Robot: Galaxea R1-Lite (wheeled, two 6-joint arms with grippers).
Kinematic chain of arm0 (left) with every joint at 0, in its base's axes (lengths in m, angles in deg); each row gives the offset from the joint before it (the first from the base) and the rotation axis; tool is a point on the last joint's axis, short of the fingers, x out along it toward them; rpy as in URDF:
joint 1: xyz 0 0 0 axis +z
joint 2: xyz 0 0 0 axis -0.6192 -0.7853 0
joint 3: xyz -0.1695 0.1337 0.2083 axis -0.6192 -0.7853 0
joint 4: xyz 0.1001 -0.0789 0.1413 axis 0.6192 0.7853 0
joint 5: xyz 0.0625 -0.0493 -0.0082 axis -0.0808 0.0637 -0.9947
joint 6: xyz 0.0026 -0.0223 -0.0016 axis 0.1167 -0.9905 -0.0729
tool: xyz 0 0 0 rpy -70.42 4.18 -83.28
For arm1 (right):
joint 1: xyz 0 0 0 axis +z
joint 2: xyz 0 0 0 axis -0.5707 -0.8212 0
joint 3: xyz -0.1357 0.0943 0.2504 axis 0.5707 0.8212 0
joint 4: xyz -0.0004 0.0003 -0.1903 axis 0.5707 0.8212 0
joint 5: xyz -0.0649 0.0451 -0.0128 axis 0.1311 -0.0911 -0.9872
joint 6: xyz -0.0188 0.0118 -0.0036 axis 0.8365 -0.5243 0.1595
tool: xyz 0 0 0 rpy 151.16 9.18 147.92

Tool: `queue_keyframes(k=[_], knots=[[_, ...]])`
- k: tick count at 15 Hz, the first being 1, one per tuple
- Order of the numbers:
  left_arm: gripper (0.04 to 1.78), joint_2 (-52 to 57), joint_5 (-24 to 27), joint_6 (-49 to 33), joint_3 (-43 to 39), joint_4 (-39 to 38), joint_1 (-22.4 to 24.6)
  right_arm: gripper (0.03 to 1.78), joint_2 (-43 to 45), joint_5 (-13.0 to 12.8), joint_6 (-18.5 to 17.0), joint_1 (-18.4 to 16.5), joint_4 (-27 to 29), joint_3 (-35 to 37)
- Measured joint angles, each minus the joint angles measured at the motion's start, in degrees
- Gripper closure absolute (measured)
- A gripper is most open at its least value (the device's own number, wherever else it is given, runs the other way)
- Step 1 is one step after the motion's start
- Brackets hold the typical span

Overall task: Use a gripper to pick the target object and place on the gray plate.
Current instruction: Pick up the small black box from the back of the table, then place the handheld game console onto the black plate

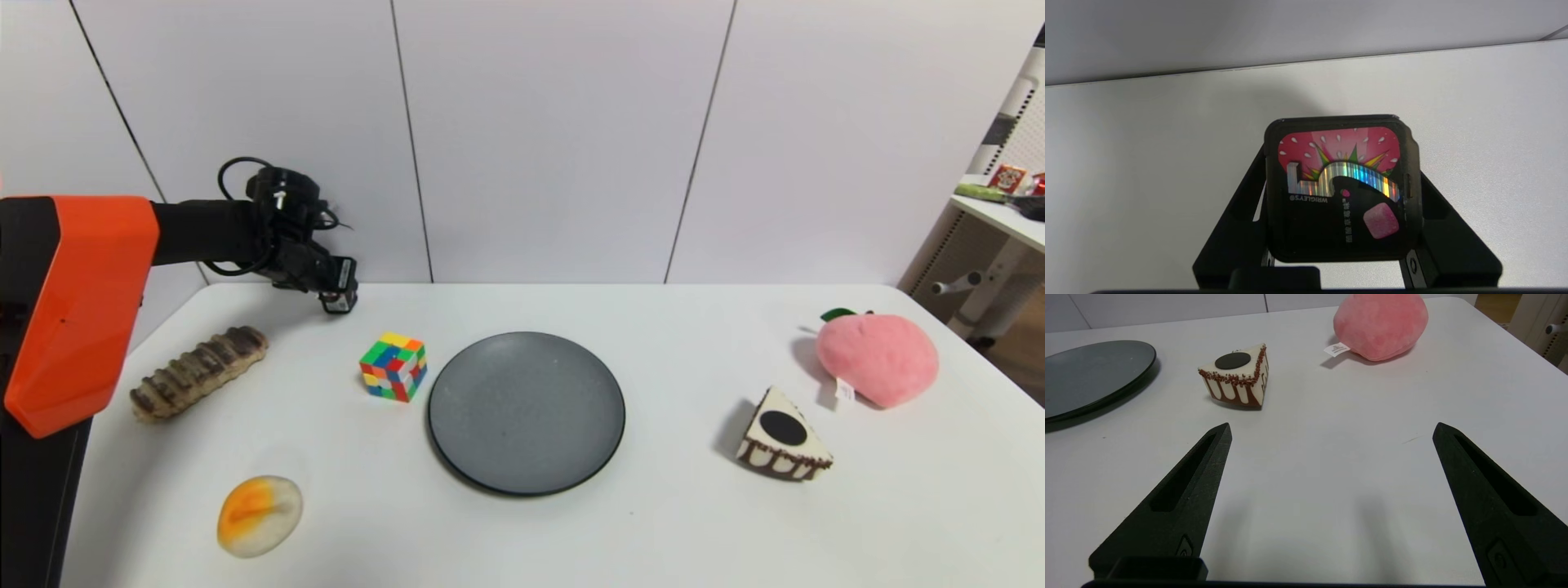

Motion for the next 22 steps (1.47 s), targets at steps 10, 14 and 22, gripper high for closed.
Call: queue_keyframes(k=[10,14,22], knots=[[1.03,14.2,5.2,0.7,-0.6,2.3,-0.1,0.11,0.0,0.0,0.0,0.0,0.0,0.0],[1.03,23.8,13.0,1.3,-1.1,7.5,-7.5,0.11,0.0,0.0,0.0,0.0,0.0,0.0],[1.03,24.8,14.8,5.3,-7.9,2.6,-30.9,0.11,0.0,0.0,0.0,0.0,0.0,0.0]])
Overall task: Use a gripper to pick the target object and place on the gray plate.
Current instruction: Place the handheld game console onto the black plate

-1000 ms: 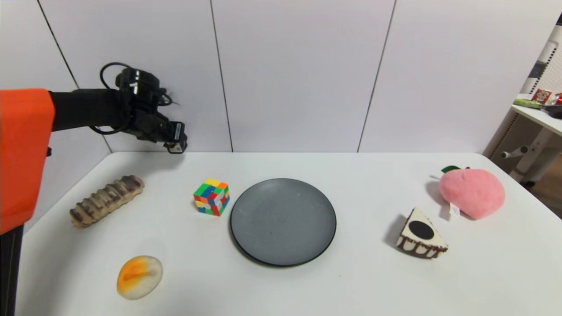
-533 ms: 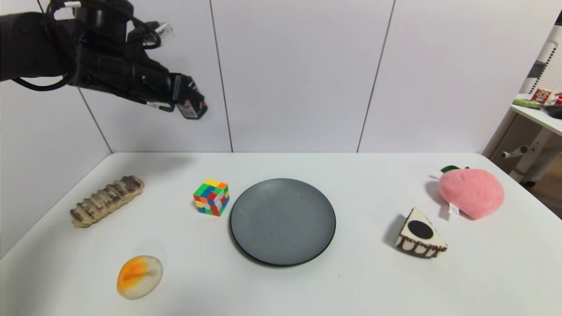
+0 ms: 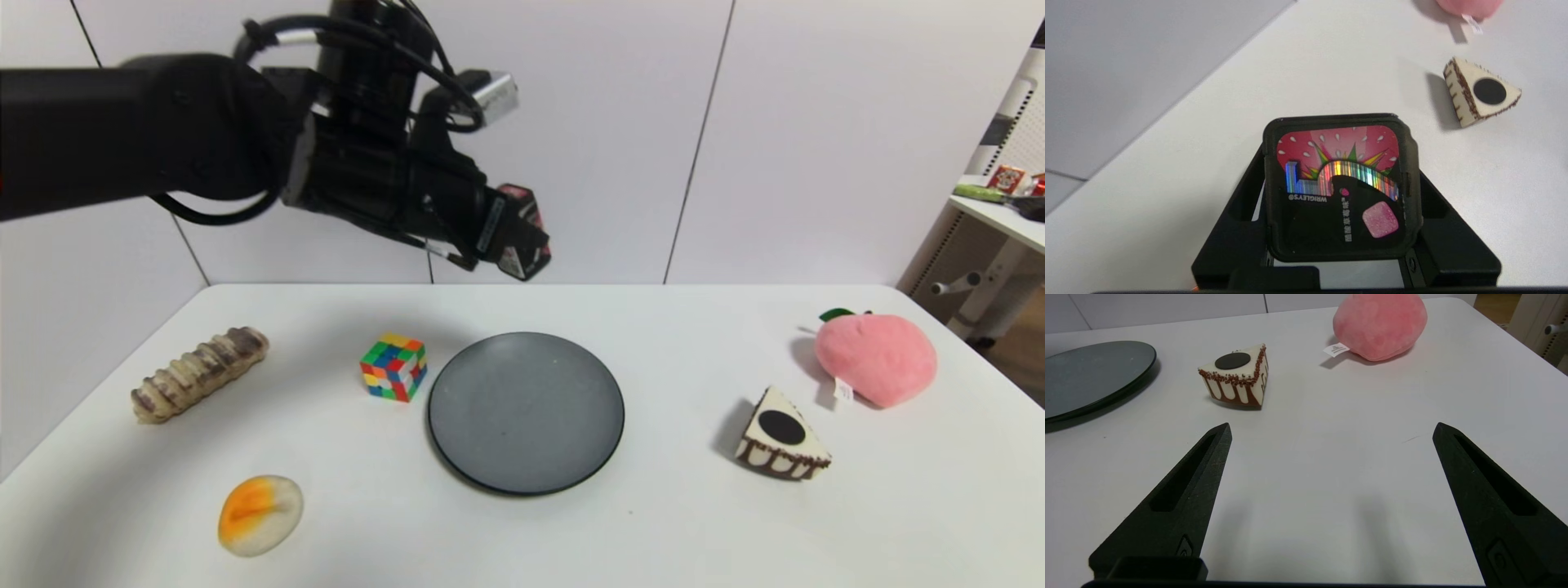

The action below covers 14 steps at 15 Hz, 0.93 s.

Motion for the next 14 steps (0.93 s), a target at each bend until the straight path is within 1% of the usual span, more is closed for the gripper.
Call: queue_keyframes(k=[3,6,9,12,14], knots=[[1.03,-3.5,0.0,0.2,-9.1,-8.7,-3.4,0.11,0.0,0.0,0.0,0.0,0.0,0.0],[1.03,-6.8,-0.1,0.2,-17.2,-17.5,-4.4,0.11,0.0,0.0,0.0,0.0,0.0,0.0],[1.03,-8.8,-1.1,0.3,-19.4,-18.5,-4.5,0.11,0.0,0.0,0.0,0.0,0.0,0.0],[1.03,-9.3,-4.5,0.3,-20.4,-18.2,-4.4,0.11,0.0,0.0,0.0,0.0,0.0,0.0],[1.03,-9.3,-4.7,0.2,-20.6,-16.0,-4.4,0.11,0.0,0.0,0.0,0.0,0.0,0.0]])
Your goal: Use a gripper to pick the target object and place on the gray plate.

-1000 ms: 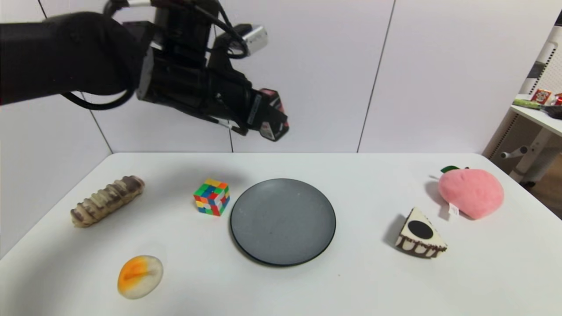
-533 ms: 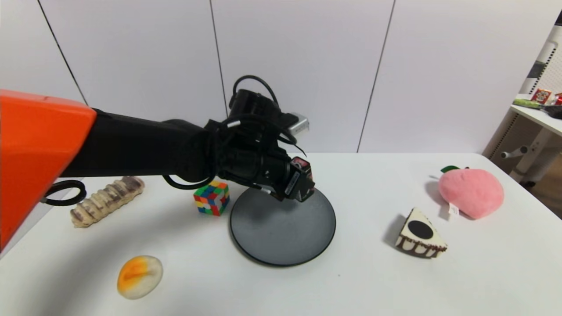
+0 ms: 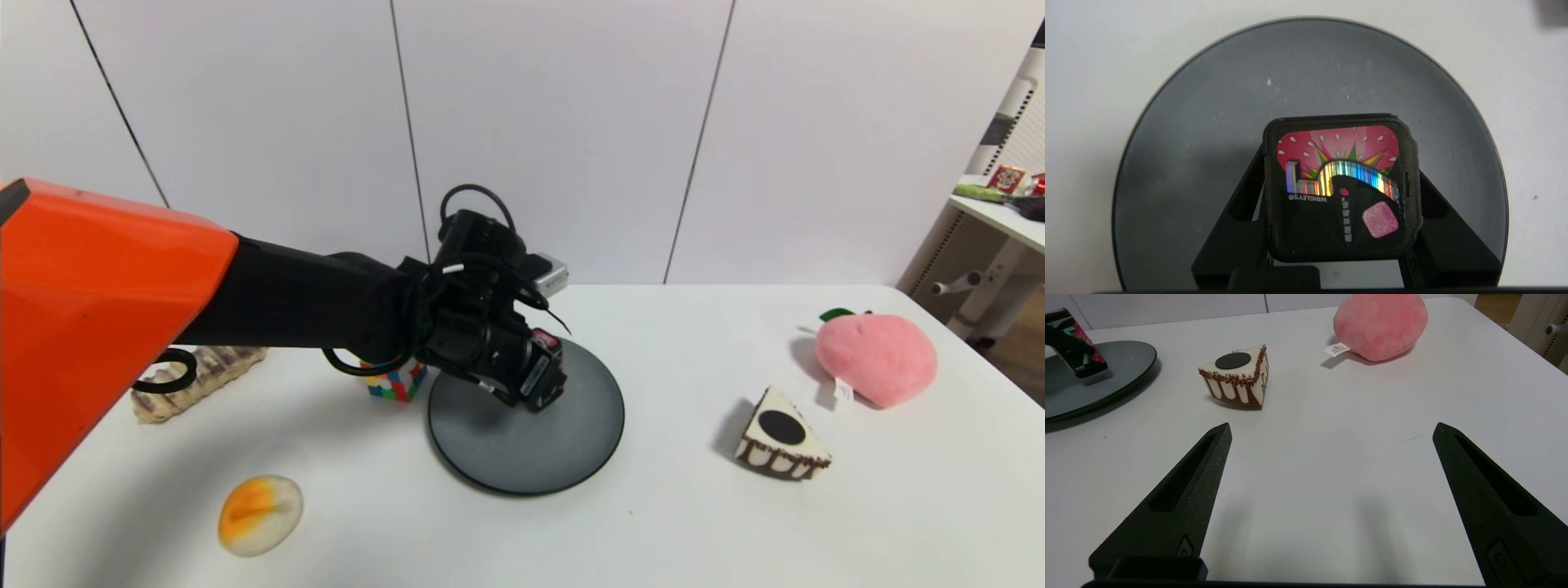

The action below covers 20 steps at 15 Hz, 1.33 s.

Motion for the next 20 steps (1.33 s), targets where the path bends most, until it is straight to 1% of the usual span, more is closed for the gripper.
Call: queue_keyframes(k=[2,3,4,7,9,11,12,14,15,16,18,20], knots=[[1.03,0.1,-0.2,-0.3,0.2,2.3,0.0,0.11,0.0,0.0,0.0,0.0,0.0,0.0],[0.97,0.1,-0.1,-0.3,0.3,2.3,0.0,0.11,0.0,0.0,0.0,0.0,0.0,0.0],[0.86,0.1,0.0,-0.1,0.4,2.3,0.0,0.11,0.0,0.0,0.0,0.0,0.0,0.0],[0.62,0.4,0.0,0.2,0.6,2.3,0.0,0.11,0.0,0.0,0.0,0.0,0.0,0.0],[0.5,1.4,0.0,0.5,1.1,2.4,-0.1,0.11,0.0,0.0,0.0,0.0,0.0,0.0],[0.42,3.4,-0.1,0.6,4.2,2.5,-0.1,0.11,0.0,0.0,0.0,0.0,0.0,0.0],[0.38,4.6,-0.8,0.6,6.5,2.8,0.0,0.11,0.0,0.0,0.0,0.0,0.0,0.0],[0.32,7.4,-5.5,0.7,11.9,4.6,0.9,0.11,0.0,0.0,0.0,0.0,0.0,0.0],[0.3,9.2,-8.3,1.0,14.6,6.1,2.0,0.11,0.0,0.0,0.0,0.0,0.0,0.0],[0.28,11.2,-9.9,1.5,16.9,7.7,4.1,0.11,0.0,0.0,0.0,0.0,0.0,0.0],[0.24,15.4,-10.7,2.8,18.8,10.5,9.4,0.11,0.0,0.0,0.0,0.0,0.0,0.0],[0.21,20.4,-10.9,4.0,18.2,12.5,15.7,0.11,0.0,0.0,0.0,0.0,0.0,0.0]])
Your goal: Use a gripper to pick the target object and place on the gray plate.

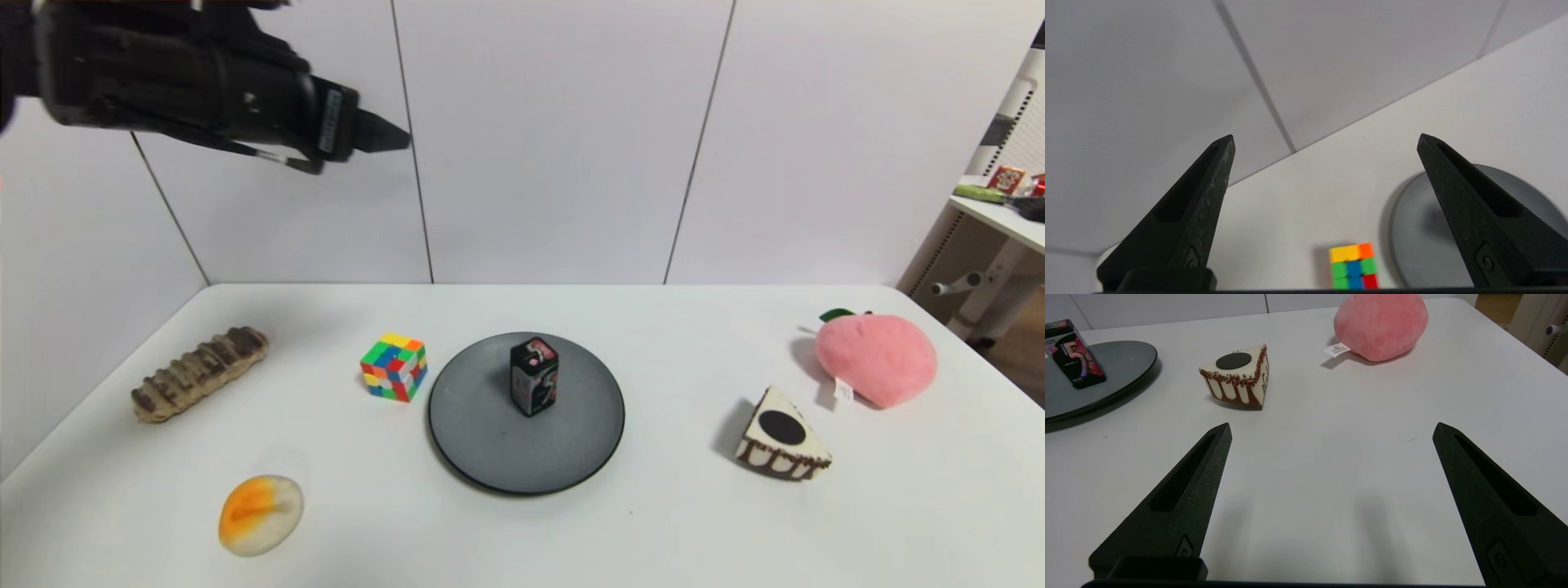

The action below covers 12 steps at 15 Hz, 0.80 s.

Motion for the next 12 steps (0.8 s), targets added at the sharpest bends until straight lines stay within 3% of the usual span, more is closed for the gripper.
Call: queue_keyframes(k=[3,6,12], knots=[[0.18,9.5,0.0,0.5,-7.5,0.6,9.0,0.11,0.0,0.0,0.0,0.0,0.0,0.0],[0.16,21.2,0.1,0.4,-22.1,0.7,15.4,0.11,0.0,0.0,0.0,0.0,0.0,0.0],[0.14,51.4,0.1,-0.2,-56.6,0.5,19.7,0.11,0.0,0.0,0.0,0.0,0.0,0.0]])
